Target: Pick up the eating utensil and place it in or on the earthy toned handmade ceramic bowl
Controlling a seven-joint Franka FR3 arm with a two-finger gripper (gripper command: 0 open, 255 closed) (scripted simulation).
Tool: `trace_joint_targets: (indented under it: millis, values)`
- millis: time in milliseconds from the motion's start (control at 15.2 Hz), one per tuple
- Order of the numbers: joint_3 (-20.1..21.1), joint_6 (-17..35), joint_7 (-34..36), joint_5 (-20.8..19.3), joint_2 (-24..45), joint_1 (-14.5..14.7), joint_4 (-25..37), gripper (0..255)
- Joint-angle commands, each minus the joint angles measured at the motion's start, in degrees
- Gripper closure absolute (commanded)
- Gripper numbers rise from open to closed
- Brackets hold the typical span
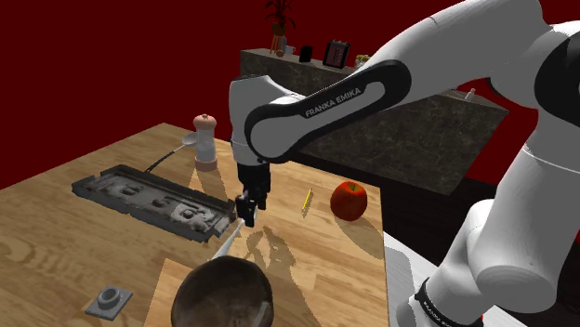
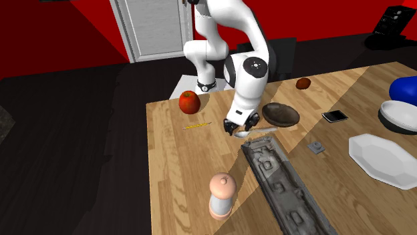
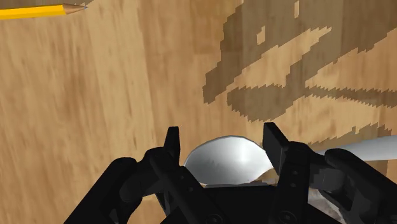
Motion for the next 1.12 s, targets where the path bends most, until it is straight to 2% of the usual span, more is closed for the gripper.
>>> trace_joint_targets:
  millis: [0,1056]
  values:
    - [0.0,-1.5,-0.1,0.3,-0.9,0.0,0.7,255]
    - [-0.1,-13.4,-0.6,1.4,-5.6,-0.3,8.0,255]
